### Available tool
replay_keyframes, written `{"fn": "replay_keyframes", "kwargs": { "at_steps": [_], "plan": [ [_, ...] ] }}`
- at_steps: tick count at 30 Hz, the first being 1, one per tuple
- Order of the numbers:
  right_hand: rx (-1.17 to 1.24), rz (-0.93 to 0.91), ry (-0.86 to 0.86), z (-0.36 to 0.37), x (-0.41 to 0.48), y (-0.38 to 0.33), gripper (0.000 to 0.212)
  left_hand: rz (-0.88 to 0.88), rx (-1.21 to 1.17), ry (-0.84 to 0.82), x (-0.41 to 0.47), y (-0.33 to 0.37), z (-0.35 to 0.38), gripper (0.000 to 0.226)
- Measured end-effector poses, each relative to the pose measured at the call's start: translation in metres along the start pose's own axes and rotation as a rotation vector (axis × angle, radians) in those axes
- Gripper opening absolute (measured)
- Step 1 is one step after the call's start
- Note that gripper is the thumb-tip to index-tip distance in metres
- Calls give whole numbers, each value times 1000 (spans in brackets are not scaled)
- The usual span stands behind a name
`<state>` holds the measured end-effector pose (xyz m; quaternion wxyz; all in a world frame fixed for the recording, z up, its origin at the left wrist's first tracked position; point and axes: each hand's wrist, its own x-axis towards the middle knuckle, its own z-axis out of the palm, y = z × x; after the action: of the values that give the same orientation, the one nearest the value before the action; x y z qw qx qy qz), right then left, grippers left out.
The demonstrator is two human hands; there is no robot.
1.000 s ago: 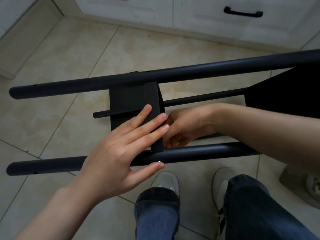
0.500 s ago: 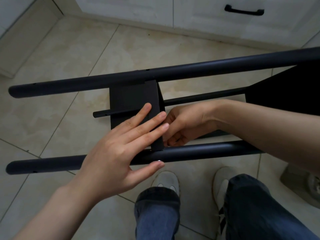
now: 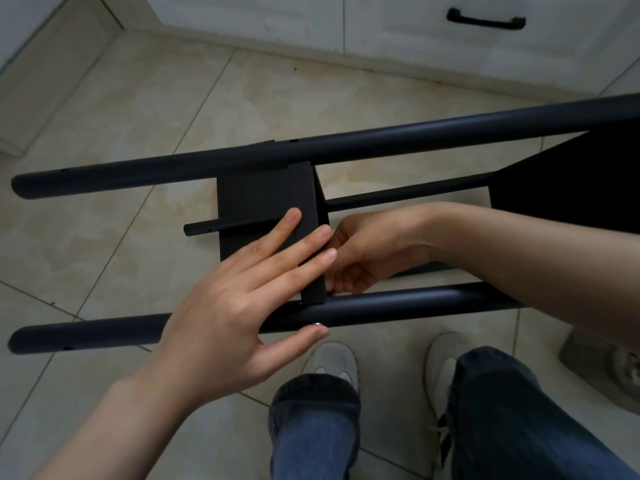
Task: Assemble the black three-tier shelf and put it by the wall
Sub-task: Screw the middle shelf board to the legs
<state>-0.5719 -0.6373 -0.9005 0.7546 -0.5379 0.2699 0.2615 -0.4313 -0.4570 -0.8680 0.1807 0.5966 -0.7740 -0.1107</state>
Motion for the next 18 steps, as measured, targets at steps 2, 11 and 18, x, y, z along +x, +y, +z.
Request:
{"fn": "replay_keyframes", "kwargs": {
  "at_steps": [2, 11, 18],
  "plan": [
    [2, 2, -7, 0, -1, 0, 12, 2, 5, -3, 0, 0, 0, 64],
    [-47, -26, 5, 3, -2, -2, 8, -2, 11, -10, 0, 2, -1, 64],
    [-71, -25, 19, 5, -3, -3, 6, -2, 19, -6, 0, 2, -1, 63]
  ]
}}
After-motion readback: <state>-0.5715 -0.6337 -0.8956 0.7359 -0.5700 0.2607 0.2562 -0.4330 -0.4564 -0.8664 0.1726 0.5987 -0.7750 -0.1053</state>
